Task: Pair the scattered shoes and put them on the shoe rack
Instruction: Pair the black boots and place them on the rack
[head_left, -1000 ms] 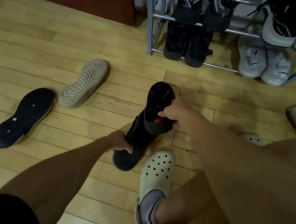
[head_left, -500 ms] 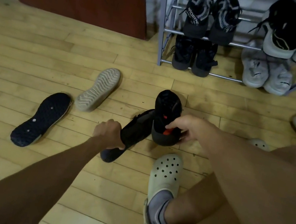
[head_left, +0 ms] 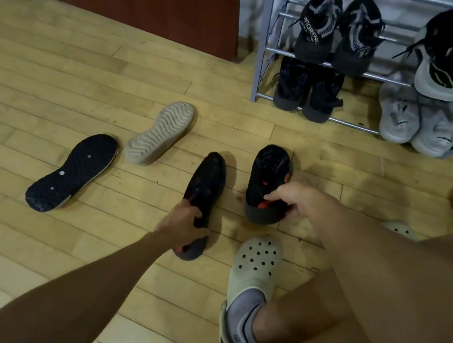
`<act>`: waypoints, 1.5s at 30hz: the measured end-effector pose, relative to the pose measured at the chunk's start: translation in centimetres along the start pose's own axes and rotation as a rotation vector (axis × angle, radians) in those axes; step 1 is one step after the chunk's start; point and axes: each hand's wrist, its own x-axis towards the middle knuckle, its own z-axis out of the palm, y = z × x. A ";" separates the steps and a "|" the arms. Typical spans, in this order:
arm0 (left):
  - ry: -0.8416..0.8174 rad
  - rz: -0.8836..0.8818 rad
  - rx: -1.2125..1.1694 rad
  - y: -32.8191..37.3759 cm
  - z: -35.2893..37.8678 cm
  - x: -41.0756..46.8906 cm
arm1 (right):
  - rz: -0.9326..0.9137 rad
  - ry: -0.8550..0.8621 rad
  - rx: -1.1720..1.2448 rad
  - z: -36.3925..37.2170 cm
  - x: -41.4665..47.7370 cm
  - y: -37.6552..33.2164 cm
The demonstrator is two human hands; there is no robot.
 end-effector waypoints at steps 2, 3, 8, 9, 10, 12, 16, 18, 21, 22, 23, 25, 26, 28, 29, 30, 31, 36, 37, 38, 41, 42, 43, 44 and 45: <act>-0.093 0.132 -0.104 0.1 1.4 -0.1 | 0.031 -0.050 -0.053 0.1 0.0 0.4; -0.097 0.121 -0.143 -0.1 1.9 0.2 | 0.045 -0.070 -0.079 0.1 0.0 0.6; -0.003 -0.301 -0.294 -2.3 2.3 1.1 | 0.088 -0.120 -0.157 -0.3 0.7 1.8; -0.023 -0.360 -0.317 -2.4 2.4 1.1 | 0.095 -0.120 -0.164 -0.3 0.9 1.9; -0.055 -0.408 -0.364 -2.4 2.4 1.1 | 0.107 -0.118 -0.165 -0.4 1.1 2.0; -0.156 -0.477 -0.478 -2.3 3.1 1.0 | 0.135 -0.119 -0.172 -0.3 1.3 2.1; -0.200 -0.490 -0.496 -2.2 5.5 1.4 | 0.186 -0.147 -0.222 -0.2 1.4 1.7; -0.143 -0.502 -0.537 -2.2 6.0 1.6 | 0.200 -0.155 -0.223 0.0 1.5 1.5; -0.203 -0.576 -0.719 -1.0 5.0 1.0 | 0.192 -0.178 -0.215 0.2 2.2 1.5; -0.246 -0.597 -0.777 -0.7 4.6 1.0 | 0.194 -0.189 -0.232 0.3 2.2 1.4; -0.286 -0.616 -0.818 -0.4 4.1 1.0 | 0.196 -0.192 -0.259 0.2 2.1 1.4; -0.341 -0.632 -0.860 0.1 2.8 0.9 | 0.187 -0.173 -0.291 0.2 1.9 1.2; -0.354 -0.632 -0.872 0.5 2.1 0.8 | 0.172 -0.153 -0.297 0.2 1.5 1.1; -0.348 -0.612 -0.877 1.1 0.7 0.3 | 0.144 -0.112 -0.320 0.2 0.8 0.7; -0.339 -0.599 -0.880 1.4 0.0 0.0 | 0.131 -0.096 -0.329 0.3 0.6 0.5; -0.331 -0.586 -0.877 1.8 -0.9 -0.4 | 0.109 -0.083 -0.322 0.2 -0.1 0.3; -0.323 -0.568 -0.861 2.2 -1.9 -0.6 | 0.083 -0.064 -0.319 0.0 -0.6 0.0; -0.262 -0.485 -0.832 3.6 -7.8 -1.7 | -0.070 0.032 -0.169 -1.6 -4.0 -2.5; -0.244 -0.466 -0.855 3.9 -8.9 -1.9 | -0.093 0.032 -0.147 -2.0 -4.7 -3.0; -0.216 -0.446 -0.883 4.3 -10.0 -2.2 | -0.107 0.039 -0.113 -2.6 -5.4 -3.6; -0.086 -0.357 -0.966 6.0 -13.1 -2.9 | -0.231 0.170 -0.043 -5.2 -8.1 -4.9; -0.039 -0.316 -0.981 6.9 -14.1 -3.2 | -0.269 0.241 -0.022 -6.1 -9.3 -5.2; 0.003 -0.274 -0.992 8.0 -15.3 -3.4 | -0.297 0.291 -0.001 -7.1 -10.5 -5.5; 0.048 -0.235 -1.005 9.3 -16.4 -3.7 | -0.316 0.326 0.012 -8.0 -11.9 -5.5; 0.095 -0.204 -1.022 10.7 -17.5 -3.9 | -0.341 0.352 0.029 -8.9 -12.7 -5.6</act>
